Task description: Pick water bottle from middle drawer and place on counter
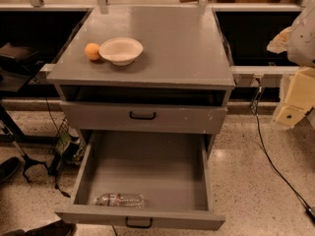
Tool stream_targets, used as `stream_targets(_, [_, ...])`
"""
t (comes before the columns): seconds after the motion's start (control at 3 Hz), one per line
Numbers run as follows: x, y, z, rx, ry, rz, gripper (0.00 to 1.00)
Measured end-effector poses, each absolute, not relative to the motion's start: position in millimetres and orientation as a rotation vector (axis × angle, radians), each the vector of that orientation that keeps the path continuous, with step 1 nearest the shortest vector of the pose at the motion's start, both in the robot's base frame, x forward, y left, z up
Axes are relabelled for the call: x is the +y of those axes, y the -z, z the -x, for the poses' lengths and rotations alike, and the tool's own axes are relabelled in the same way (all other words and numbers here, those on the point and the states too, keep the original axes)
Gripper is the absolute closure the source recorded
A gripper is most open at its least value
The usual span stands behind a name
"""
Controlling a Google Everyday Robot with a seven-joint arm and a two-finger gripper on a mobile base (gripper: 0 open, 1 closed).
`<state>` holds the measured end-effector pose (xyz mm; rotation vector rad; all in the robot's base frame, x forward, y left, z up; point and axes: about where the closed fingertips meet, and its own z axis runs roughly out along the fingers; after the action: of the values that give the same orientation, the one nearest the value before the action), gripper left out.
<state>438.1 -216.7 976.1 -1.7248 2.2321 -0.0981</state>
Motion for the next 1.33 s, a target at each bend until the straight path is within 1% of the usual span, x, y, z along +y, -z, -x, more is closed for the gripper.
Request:
stream_targets(0.33, [-217, -976, -438, 2.232, 0.098, 1.725, 0.00])
stream_targets(0.67, [-206, -965, -442, 2.204, 0.067, 1.706, 0.00])
stream_targets(1.0, [-177, -928, -451, 2.143, -0.050, 1.699, 0.00])
stream_targets(1.33, [-134, -876, -464, 2.085, -0.207, 1.695, 0.00])
